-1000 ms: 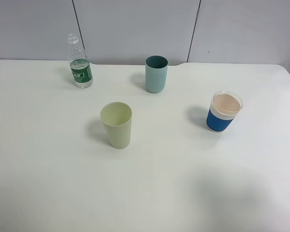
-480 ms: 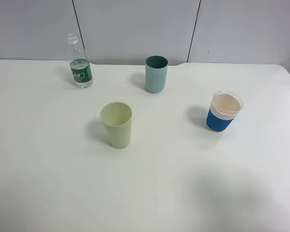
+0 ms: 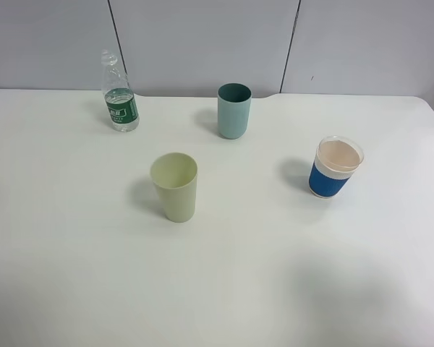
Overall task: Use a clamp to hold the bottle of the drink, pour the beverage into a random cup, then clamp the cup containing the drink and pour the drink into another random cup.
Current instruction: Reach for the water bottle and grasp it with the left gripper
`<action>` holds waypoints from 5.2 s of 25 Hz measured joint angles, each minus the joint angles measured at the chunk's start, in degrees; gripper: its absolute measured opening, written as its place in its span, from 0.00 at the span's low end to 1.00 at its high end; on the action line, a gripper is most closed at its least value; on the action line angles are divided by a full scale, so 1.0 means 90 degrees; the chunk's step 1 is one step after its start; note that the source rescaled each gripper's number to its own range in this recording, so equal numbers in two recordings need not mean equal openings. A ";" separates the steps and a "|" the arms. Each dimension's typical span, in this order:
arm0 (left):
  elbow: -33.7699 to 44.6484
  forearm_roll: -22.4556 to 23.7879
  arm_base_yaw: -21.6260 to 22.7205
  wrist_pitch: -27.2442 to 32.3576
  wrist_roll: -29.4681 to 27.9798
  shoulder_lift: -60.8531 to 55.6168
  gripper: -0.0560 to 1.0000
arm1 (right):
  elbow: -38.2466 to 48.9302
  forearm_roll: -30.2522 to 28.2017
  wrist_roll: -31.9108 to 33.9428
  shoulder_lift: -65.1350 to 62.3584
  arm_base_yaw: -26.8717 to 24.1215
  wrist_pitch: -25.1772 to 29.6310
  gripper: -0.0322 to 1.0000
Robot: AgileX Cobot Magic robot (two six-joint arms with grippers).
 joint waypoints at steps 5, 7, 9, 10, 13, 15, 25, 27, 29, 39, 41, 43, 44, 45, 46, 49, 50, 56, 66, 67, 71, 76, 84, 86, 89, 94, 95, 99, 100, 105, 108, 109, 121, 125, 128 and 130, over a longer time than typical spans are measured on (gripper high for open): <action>0.0000 0.0008 -0.0076 -0.0621 0.0221 0.0961 1.00 | 0.0000 0.0000 0.0000 0.0000 0.0000 0.0000 1.00; 0.0000 0.0008 -0.0225 -0.0926 0.0253 0.1355 1.00 | 0.0000 0.0000 0.0000 0.0000 0.0000 0.0000 1.00; 0.0000 0.0016 -0.0370 -0.1257 0.0261 0.1718 1.00 | 0.0000 0.0000 0.0000 0.0000 0.0000 0.0000 1.00; 0.0000 0.0050 -0.0454 -0.1438 0.0261 0.1922 1.00 | 0.0000 0.0000 0.0000 0.0000 0.0000 0.0000 1.00; -0.0001 0.0050 -0.0669 -0.1980 0.0261 0.2514 1.00 | 0.0000 0.0000 0.0000 0.0000 0.0000 0.0000 1.00; -0.0001 0.0050 -0.0769 -0.2346 0.0283 0.2922 1.00 | 0.0000 0.0000 0.0000 0.0000 0.0000 0.0000 1.00; -0.0006 0.0164 -0.1158 -0.4284 0.0333 0.4522 0.92 | 0.0000 0.0000 0.0000 0.0000 0.0000 0.0000 1.00; -0.0006 0.0169 -0.1165 -0.4666 0.0333 0.4771 0.92 | 0.0000 0.0000 0.0000 0.0000 0.0000 0.0000 1.00; -0.0006 0.0177 -0.1167 -0.5187 0.0333 0.5031 0.92 | 0.0000 0.0000 0.0000 0.0000 0.0000 0.0000 1.00; -0.0024 0.0363 -0.1167 -0.7879 -0.0037 0.6333 0.92 | 0.0000 0.0000 0.0000 0.0000 0.0000 0.0000 1.00; -0.0030 0.0426 -0.1167 -0.8262 -0.0078 0.6537 0.92 | 0.0000 0.0000 0.0000 0.0000 0.0000 0.0000 1.00; -0.0106 0.0510 -0.1167 -0.8523 -0.0103 0.6743 0.92 | 0.0000 0.0000 0.0000 0.0000 0.0000 0.0000 1.00; -0.0154 0.0563 -0.1167 -0.8591 -0.0103 0.6825 0.92 | 0.0000 0.0000 0.0000 0.0000 0.0000 0.0000 1.00; -0.0215 0.0618 -0.1167 -0.8662 -0.0103 0.6919 0.92 | 0.0000 0.0000 0.0000 0.0000 0.0000 0.0000 1.00; -0.0281 0.0690 -0.1167 -0.8707 -0.0103 0.7009 0.92 | 0.0000 0.0000 0.0000 0.0000 0.0000 0.0000 1.00; -0.0470 0.0824 -0.1167 -0.8749 -0.0103 0.7275 0.92 | 0.0000 0.0000 0.0000 0.0000 0.0000 0.0000 1.00; -0.0534 0.0878 -0.1167 -0.8749 -0.0103 0.7366 0.92 | 0.0000 0.0000 0.0000 0.0000 0.0000 0.0000 1.00; -0.0951 0.0966 -0.1167 -0.8806 -0.0103 0.7797 0.92 | 0.0000 0.0000 0.0000 0.0000 0.0000 0.0000 1.00; -0.1716 0.0977 -0.1167 -0.8849 -0.0103 0.8549 0.92 | 0.0000 0.0000 0.0000 0.0000 0.0000 0.0000 1.00; -0.1801 0.0977 -0.1167 -0.8849 -0.0107 0.8631 0.92 | 0.0000 0.0000 0.0000 0.0000 0.0000 0.0000 1.00; -0.2120 0.0977 -0.1115 -0.8862 -0.0147 0.8936 0.92 | 0.0000 0.0000 0.0000 0.0000 0.0000 0.0000 1.00; -0.2401 0.0978 -0.0997 -0.8898 -0.0347 0.9207 0.92 | 0.0000 0.0000 0.0000 0.0000 0.0000 0.0000 1.00; -0.2769 0.0998 -0.0916 -0.9109 -0.0586 0.9458 0.92 | 0.0000 0.0000 0.0000 0.0000 0.0000 0.0000 1.00; -0.2769 0.1077 -0.0910 -0.9375 -0.0605 0.9598 0.92 | 0.0000 0.0000 0.0000 0.0000 0.0000 0.0000 1.00; -0.2774 0.1223 -0.0910 -0.9861 -0.0605 0.9791 0.92 | 0.0000 0.0000 0.0000 0.0000 0.0000 0.0000 1.00; -0.2774 0.1269 -0.0910 -1.0314 -0.0627 0.9931 0.92 | 0.0000 0.0000 0.0000 0.0000 0.0000 0.0000 1.00; -0.2774 0.1269 -0.0910 -1.0376 -0.0633 0.9941 0.92 | 0.0000 0.0000 0.0000 0.0000 0.0000 0.0000 1.00; -0.2949 0.1269 -0.0910 -1.0417 -0.0633 0.9990 0.92 | 0.0000 0.0000 0.0000 0.0000 0.0000 0.0000 1.00; -0.3013 0.1291 -0.0910 -1.0425 -0.0640 1.0021 0.92 | 0.0000 0.0000 0.0000 0.0000 0.0000 0.0000 1.00; -0.3301 0.1470 -0.0910 -1.0377 -0.1066 1.0190 0.70 | 0.0000 0.0000 0.0000 0.0000 0.0000 0.0000 1.00; -0.3358 0.1490 -0.0904 -1.0336 -0.1343 1.0190 0.06 | 0.0000 0.0000 0.0000 0.0000 0.0000 0.0000 1.00; -0.3358 0.1489 -0.0904 -1.0336 -0.1373 1.0190 0.05 | 0.0000 0.0000 0.0000 0.0000 0.0000 0.0000 1.00; -0.3402 0.1543 -0.0904 -0.9879 -0.1364 1.0038 0.14 | 0.0000 0.0000 0.0000 0.0000 0.0000 0.0000 1.00; -0.3200 0.1598 -0.0910 -0.9234 -0.1103 0.9654 0.14 | 0.0000 0.0000 0.0000 0.0000 0.0000 0.0000 1.00; -0.2823 0.1415 -0.0967 -0.9014 -0.0413 0.9248 0.14 | 0.0000 0.0000 0.0000 0.0000 0.0000 0.0000 1.00; -0.2550 0.1089 -0.1054 -0.8922 0.0182 0.8923 0.14 | 0.0000 0.0000 0.0000 0.0000 0.0000 0.0000 1.00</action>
